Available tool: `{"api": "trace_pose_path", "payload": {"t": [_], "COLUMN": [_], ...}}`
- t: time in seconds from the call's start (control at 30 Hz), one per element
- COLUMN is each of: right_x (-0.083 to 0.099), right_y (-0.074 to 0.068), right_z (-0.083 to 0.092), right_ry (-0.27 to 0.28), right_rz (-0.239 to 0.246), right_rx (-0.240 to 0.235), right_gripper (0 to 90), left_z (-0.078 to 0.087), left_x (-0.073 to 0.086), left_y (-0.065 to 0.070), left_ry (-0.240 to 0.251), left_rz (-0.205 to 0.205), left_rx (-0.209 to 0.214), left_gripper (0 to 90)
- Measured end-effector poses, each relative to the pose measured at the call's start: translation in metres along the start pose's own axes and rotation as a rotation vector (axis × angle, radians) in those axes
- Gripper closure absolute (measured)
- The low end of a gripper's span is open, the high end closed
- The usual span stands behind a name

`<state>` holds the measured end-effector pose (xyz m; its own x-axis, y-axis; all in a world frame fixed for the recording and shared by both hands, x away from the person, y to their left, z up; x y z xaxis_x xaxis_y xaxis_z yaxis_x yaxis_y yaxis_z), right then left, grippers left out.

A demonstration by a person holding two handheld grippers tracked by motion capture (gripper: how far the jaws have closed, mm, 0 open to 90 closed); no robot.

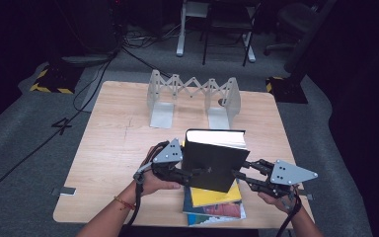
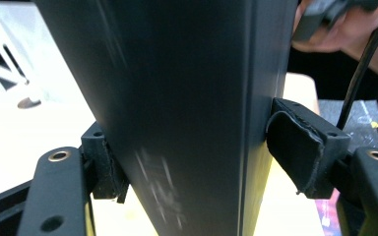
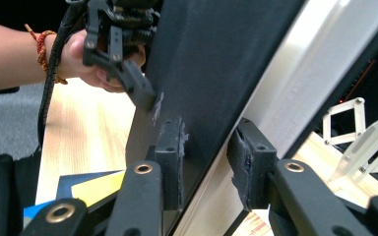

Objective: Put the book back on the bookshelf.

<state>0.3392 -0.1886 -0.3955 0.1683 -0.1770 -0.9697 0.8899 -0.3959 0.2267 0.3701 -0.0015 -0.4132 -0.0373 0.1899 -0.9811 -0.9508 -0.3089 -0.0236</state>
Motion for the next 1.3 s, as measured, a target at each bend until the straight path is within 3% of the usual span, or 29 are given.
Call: {"api": "trace_pose_path", "payload": {"t": [0.13, 0.27, 0.3, 0.33, 0.47, 0.6, 0.93, 1.03, 1.3], "right_x": [0.001, 0.007, 0.010, 0.014, 0.028, 0.028, 0.028, 0.029, 0.033], "right_y": [0.000, 0.000, 0.003, 0.004, 0.004, 0.000, 0.000, 0.000, 0.006], "right_z": [0.002, 0.005, 0.006, 0.006, 0.001, -0.006, -0.013, -0.013, -0.008], "right_ry": [0.001, -0.015, -0.023, -0.038, -0.072, -0.077, -0.070, -0.069, -0.090], "right_rz": [0.004, 0.004, -0.008, -0.028, -0.059, -0.049, -0.076, -0.077, -0.071], "right_rx": [0.030, 0.070, 0.100, 0.108, 0.096, 0.095, 0.097, 0.094, 0.096], "right_gripper": [63.1, 54.5, 47.9, 47.5, 39.5, 38.6, 35.2, 34.0, 37.1], "left_z": [-0.001, 0.005, 0.006, 0.007, 0.008, 0.006, -0.005, -0.006, -0.006], "left_x": [-0.011, -0.027, -0.031, -0.034, -0.045, -0.049, -0.050, -0.050, -0.052], "left_y": [-0.001, -0.002, -0.001, 0.001, 0.011, 0.015, 0.018, 0.021, 0.018], "left_ry": [-0.001, 0.066, 0.079, 0.085, 0.084, 0.072, 0.081, 0.089, 0.120], "left_rz": [-0.010, 0.014, 0.011, 0.001, -0.036, -0.054, -0.019, -0.028, 0.016], "left_rx": [0.012, 0.040, 0.051, 0.057, 0.082, 0.089, 0.117, 0.138, 0.097], "left_gripper": [31.1, 34.4, 35.9, 37.7, 41.2, 43.3, 43.8, 47.2, 50.6]}}
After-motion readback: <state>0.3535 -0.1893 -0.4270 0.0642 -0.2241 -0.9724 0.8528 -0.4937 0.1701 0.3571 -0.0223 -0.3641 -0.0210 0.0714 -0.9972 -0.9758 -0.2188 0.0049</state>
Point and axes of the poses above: each handheld gripper's, and its own axes: z roughly backward along the jaws, x roughly out of its underside, y roughly to its right, the point moved 8 cm from there along -z, roughly forward along the jaws, and after that the axes turned 10 degrees about y, right-handed, at the moved point
